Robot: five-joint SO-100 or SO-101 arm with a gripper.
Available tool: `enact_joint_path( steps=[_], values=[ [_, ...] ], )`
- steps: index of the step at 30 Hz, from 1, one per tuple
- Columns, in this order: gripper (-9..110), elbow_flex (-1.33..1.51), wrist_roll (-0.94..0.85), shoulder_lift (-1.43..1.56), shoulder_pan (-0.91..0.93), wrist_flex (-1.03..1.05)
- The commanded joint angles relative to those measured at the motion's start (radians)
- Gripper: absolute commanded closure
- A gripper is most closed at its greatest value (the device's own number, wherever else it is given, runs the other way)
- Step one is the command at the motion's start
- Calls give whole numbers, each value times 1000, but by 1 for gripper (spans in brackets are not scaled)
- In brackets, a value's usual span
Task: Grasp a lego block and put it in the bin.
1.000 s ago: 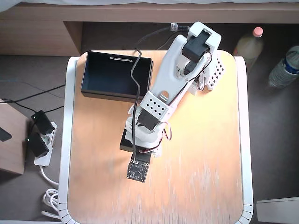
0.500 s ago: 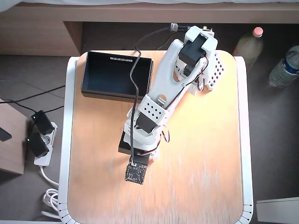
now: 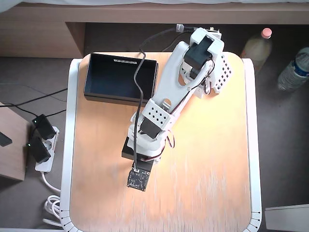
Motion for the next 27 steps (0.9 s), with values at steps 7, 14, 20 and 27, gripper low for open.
enact_joint_path(
  steps=[7,14,20,27],
  values=[
    [101,-106,-29,11,-2,-25],
    [101,-106,-49,51,5,-9],
    [101,-107,-87,158,15,54],
    [101,-109,-161,287,31,135]
  ],
)
